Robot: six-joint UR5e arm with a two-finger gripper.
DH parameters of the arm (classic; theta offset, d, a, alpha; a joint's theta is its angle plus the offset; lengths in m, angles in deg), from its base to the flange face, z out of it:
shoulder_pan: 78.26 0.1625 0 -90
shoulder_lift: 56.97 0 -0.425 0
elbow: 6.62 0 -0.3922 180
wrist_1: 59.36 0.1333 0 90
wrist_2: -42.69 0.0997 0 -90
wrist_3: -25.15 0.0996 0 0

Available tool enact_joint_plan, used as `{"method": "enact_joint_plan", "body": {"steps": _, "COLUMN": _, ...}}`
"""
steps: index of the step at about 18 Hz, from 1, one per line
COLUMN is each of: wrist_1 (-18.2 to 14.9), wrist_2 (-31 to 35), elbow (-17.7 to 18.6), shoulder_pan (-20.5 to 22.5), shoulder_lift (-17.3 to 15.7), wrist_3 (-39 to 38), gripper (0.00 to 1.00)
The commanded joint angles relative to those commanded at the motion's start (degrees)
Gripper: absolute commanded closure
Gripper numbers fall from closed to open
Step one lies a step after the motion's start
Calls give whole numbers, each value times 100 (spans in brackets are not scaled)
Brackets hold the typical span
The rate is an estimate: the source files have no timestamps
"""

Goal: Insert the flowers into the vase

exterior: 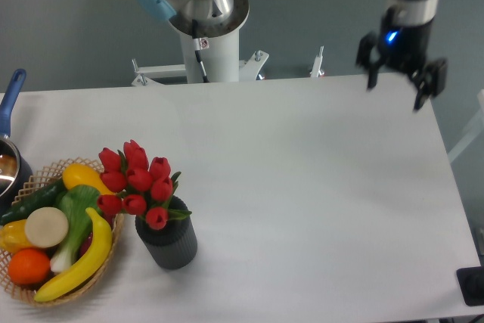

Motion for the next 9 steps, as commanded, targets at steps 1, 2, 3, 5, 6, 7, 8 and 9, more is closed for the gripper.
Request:
{"method": "enact_joint_plan", "body": {"steps": 1, "wrist_1": -254, "wrist_2": 17, "elbow": -62, "shoulder_pan": 150, "shoulder_lift": -61, "wrist_3": 124, "gripper": 0}}
{"method": "enact_joint_plan", "body": {"steps": 2, "wrist_1": -448, "wrist_2": 35, "elbow": -71, "shoulder_pan": 317, "shoulder_lift": -149, "wrist_3": 290, "gripper": 0}}
{"method": "enact_joint_plan", "body": {"steps": 3, "wrist_1": -598, "wrist_2": 26, "elbow": -71, "shoulder_pan": 562, "shoulder_lift": -211, "wrist_3": 536, "gripper": 0}}
{"method": "enact_joint_plan", "body": {"steps": 5, "wrist_1": -993, "wrist_2": 44, "elbow": -71, "shoulder_pan": 1020, "shoulder_lift": -334, "wrist_3": 1063, "gripper": 0}}
{"method": "enact_joint_plan", "body": {"steps": 6, "wrist_1": -1116, "wrist_2": 61, "elbow": -45, "shoulder_pan": 1257, "shoulder_lift": -387, "wrist_3": 1309, "gripper": 0}}
{"method": "enact_joint_plan", "body": {"steps": 7, "wrist_1": -1161, "wrist_2": 70, "elbow": 16, "shoulder_pan": 1494, "shoulder_lift": -457, "wrist_3": 1625, "gripper": 0}}
{"method": "enact_joint_plan", "body": {"steps": 8, "wrist_1": -1205, "wrist_2": 114, "elbow": 34, "shoulder_pan": 1758, "shoulder_lift": -475, "wrist_3": 1924, "gripper": 0}}
{"method": "enact_joint_plan", "body": {"steps": 9, "wrist_1": -1266, "wrist_2": 210, "elbow": 43, "shoulder_pan": 2030, "shoulder_lift": -475, "wrist_3": 2231, "gripper": 0}}
